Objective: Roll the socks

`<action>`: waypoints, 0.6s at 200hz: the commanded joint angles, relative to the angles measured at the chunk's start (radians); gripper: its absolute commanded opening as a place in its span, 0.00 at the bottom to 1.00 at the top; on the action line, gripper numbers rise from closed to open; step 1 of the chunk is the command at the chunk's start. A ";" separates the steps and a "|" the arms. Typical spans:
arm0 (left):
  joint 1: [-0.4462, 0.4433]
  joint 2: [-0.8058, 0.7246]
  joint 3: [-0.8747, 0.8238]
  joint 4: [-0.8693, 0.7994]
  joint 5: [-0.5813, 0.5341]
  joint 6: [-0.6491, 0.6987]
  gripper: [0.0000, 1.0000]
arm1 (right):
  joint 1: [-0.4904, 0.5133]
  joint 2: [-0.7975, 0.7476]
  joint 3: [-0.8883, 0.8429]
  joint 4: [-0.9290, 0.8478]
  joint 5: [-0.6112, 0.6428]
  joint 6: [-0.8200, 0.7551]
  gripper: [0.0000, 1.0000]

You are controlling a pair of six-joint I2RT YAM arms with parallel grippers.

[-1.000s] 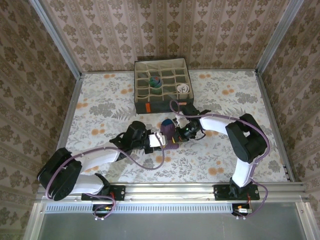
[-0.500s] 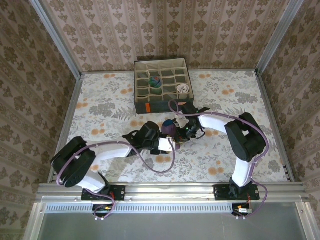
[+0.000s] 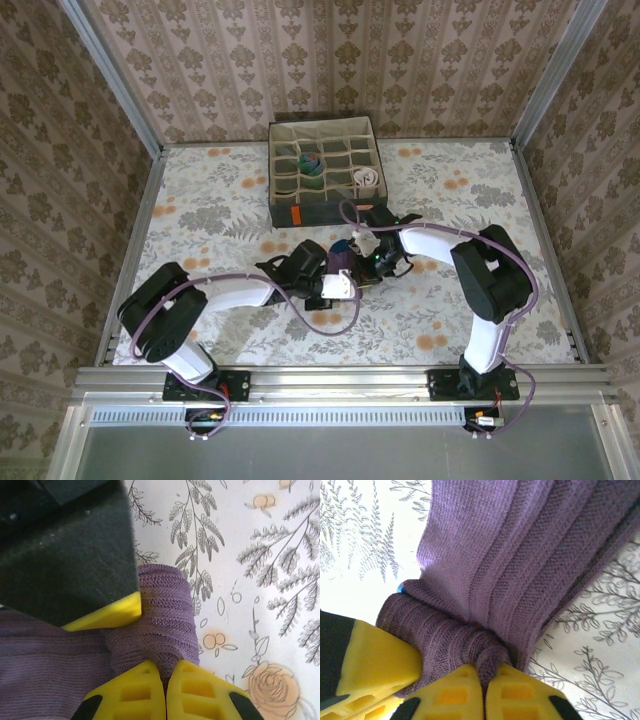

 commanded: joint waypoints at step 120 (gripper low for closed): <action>0.258 0.337 0.243 -0.397 0.528 -0.355 0.00 | -0.013 -0.243 -0.231 0.330 0.059 0.118 0.50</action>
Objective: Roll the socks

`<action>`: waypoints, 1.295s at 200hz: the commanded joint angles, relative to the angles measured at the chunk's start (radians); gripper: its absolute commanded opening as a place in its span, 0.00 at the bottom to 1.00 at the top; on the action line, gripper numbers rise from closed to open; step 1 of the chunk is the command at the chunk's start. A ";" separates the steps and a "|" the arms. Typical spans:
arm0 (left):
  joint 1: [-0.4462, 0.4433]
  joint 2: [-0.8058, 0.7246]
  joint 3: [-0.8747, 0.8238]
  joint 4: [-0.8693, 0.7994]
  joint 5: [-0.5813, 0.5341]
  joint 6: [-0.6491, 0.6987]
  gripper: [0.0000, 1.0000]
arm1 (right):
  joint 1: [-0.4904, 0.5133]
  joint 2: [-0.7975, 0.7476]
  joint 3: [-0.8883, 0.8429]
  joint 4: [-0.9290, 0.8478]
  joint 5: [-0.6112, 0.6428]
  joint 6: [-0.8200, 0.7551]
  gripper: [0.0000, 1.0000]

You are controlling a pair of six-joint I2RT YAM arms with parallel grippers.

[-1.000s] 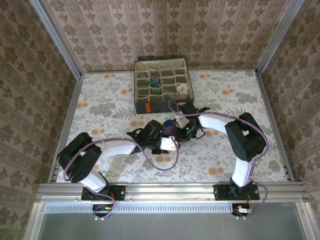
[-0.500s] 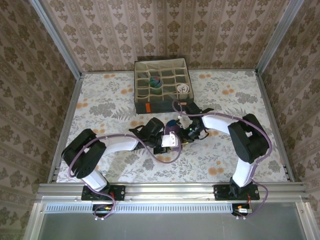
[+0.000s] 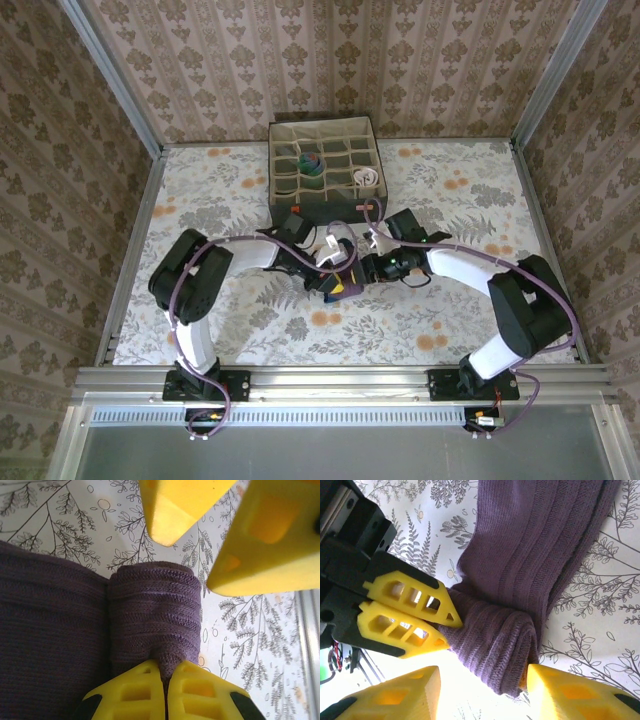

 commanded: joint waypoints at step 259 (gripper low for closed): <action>-0.221 -0.461 -0.393 0.451 -0.638 0.377 0.47 | 0.056 0.294 0.155 -0.219 0.137 0.047 0.00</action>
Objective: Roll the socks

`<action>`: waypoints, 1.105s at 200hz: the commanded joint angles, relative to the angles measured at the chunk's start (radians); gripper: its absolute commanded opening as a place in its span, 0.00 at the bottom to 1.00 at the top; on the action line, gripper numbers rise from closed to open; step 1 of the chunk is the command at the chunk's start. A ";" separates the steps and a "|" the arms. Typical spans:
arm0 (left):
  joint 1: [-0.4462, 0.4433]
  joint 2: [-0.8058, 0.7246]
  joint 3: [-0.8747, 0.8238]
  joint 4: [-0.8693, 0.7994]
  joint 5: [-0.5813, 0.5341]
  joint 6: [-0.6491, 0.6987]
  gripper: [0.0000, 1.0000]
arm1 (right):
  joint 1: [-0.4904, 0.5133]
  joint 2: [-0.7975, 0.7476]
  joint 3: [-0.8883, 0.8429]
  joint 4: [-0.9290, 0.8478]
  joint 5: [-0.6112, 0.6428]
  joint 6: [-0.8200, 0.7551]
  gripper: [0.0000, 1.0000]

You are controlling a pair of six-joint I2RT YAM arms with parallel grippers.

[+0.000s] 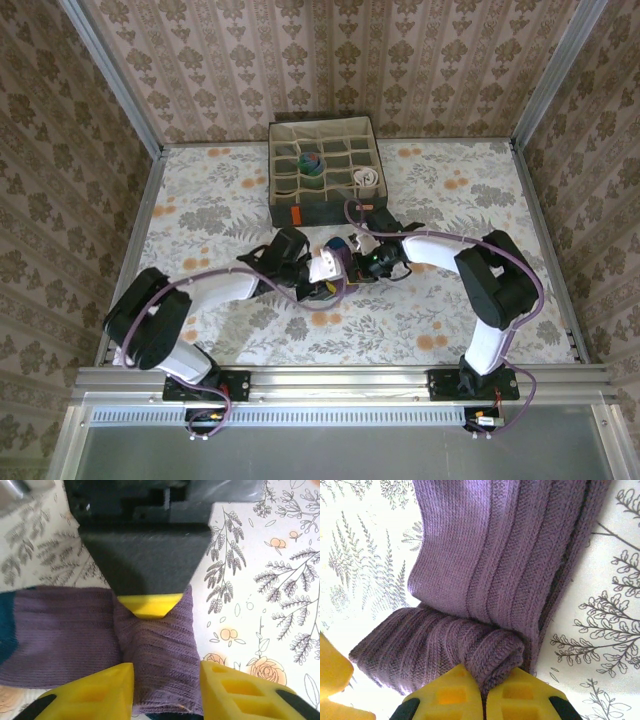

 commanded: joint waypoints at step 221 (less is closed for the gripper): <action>-0.059 0.255 0.188 -0.275 -0.023 -0.074 0.00 | -0.065 -0.126 -0.071 -0.134 -0.117 -0.081 0.40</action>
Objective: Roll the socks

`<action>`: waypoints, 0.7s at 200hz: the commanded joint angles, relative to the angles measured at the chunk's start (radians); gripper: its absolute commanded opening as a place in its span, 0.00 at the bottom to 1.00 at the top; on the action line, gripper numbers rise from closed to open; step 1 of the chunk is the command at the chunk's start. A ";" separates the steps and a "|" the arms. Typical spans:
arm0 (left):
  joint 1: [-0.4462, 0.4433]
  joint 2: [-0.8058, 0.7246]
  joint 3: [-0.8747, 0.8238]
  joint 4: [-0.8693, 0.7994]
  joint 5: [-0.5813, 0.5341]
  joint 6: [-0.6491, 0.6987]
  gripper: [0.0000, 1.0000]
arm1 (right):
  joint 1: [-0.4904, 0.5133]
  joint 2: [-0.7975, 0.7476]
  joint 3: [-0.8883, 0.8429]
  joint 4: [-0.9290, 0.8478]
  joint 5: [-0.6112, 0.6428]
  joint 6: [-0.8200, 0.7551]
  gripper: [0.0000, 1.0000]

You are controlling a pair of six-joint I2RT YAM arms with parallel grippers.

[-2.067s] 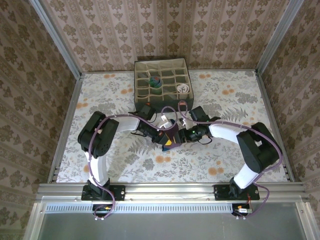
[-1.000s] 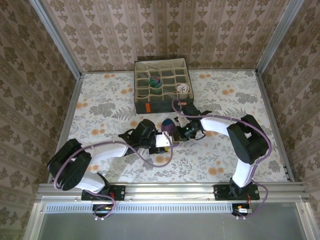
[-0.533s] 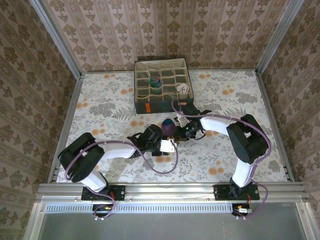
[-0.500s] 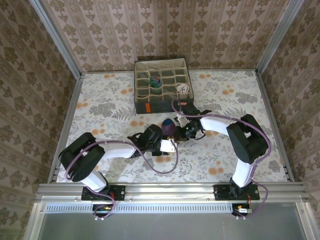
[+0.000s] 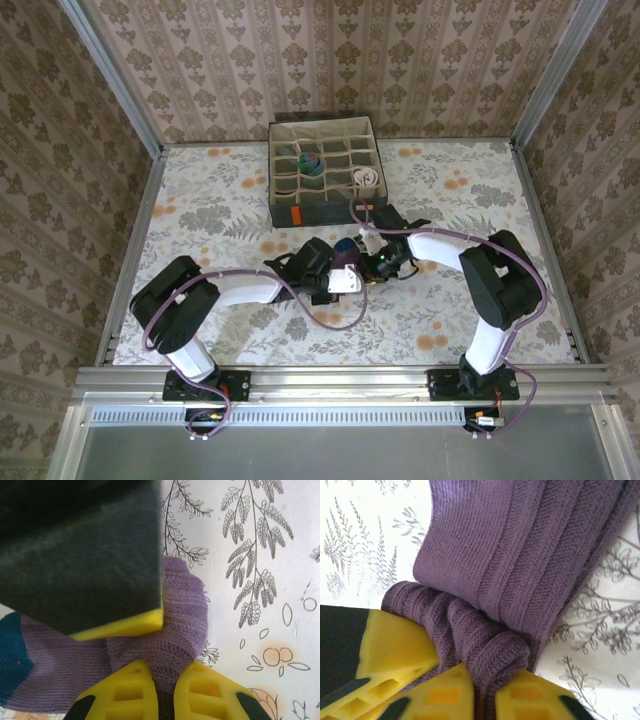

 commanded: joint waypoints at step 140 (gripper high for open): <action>0.224 0.222 0.149 -0.317 0.584 -0.502 0.00 | 0.022 -0.251 -0.263 0.400 0.072 0.145 0.51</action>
